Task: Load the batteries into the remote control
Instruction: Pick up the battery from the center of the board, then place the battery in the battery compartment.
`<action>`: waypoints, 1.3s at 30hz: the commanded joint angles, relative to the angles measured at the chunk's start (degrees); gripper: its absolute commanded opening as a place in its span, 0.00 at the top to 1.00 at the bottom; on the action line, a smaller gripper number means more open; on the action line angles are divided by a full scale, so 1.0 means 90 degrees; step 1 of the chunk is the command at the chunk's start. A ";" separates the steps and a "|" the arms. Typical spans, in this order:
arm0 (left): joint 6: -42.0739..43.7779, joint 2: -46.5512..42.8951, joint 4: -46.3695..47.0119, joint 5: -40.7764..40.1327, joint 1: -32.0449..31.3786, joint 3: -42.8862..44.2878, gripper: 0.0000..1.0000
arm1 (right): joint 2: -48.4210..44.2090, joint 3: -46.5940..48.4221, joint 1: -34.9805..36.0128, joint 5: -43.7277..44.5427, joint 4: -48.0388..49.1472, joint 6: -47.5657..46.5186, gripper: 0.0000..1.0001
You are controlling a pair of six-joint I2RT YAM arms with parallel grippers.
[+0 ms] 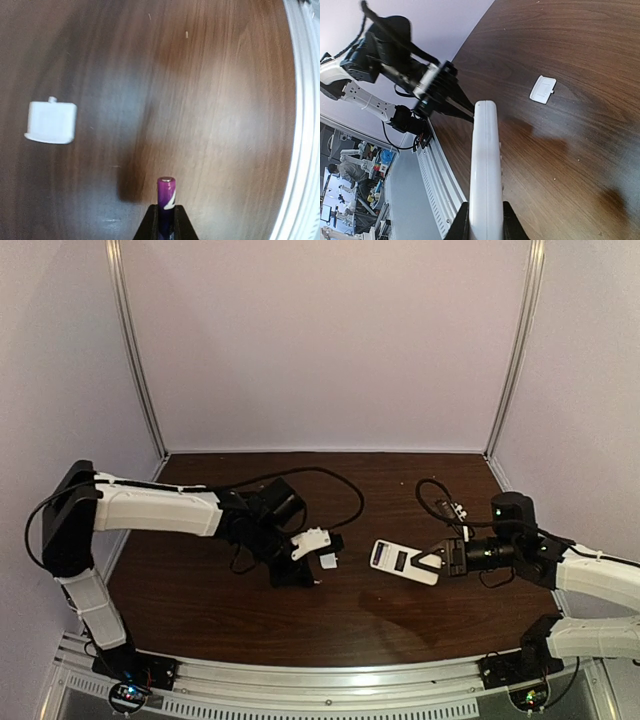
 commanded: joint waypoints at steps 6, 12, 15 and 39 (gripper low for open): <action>-0.4165 -0.3176 0.2979 0.0089 -0.0035 -0.1523 1.00 | 0.0454 -0.0248 0.0445 0.0413 0.1117 0.0669 1.00; -0.4949 -0.3252 0.3035 -0.0816 -0.0598 -0.1699 1.00 | 0.1131 -0.0588 0.0946 0.0651 0.2624 0.1554 1.00; -0.5085 -0.2819 0.2875 -0.0923 -0.0822 -0.1507 1.00 | 0.1384 -0.0657 0.1206 0.0797 0.3107 0.1824 1.00; -0.5811 -0.0919 0.1997 -0.1634 -0.1279 -0.0393 1.00 | 0.2146 -0.1052 0.1898 0.1205 0.4805 0.2965 1.00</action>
